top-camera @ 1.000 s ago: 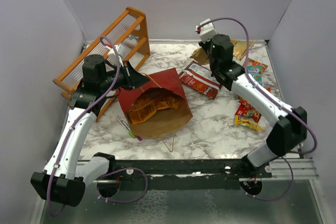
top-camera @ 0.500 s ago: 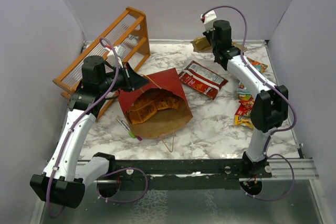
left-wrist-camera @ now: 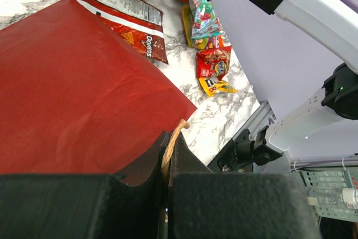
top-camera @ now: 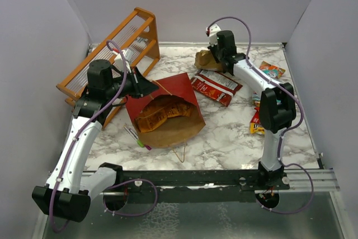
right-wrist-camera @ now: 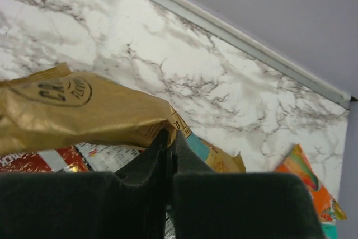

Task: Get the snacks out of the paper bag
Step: Place the snack at the center of the board.

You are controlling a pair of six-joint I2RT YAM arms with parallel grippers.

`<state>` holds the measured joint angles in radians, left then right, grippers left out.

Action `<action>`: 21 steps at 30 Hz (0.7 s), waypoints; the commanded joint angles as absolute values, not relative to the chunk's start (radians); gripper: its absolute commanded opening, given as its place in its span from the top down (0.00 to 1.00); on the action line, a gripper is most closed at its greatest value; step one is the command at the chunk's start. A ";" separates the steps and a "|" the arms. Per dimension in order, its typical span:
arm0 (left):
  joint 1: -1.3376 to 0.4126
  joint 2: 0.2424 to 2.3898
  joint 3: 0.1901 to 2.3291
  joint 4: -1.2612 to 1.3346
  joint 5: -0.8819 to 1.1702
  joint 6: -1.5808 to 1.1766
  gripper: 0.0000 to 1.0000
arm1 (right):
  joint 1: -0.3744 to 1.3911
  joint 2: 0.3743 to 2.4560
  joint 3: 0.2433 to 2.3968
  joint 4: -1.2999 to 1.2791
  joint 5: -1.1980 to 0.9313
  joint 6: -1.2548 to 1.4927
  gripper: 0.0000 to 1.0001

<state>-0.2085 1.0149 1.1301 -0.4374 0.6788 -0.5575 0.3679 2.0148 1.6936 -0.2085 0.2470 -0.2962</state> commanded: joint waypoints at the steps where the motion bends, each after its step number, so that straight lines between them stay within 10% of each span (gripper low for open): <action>1: -0.202 1.006 1.139 -0.428 0.667 -0.543 1.00 | 0.382 2.033 1.691 -0.323 0.169 -0.185 0.99; 21: -0.202 1.028 1.132 -0.414 0.676 -0.534 1.00 | 0.382 1.838 1.251 -0.382 -0.147 0.020 0.92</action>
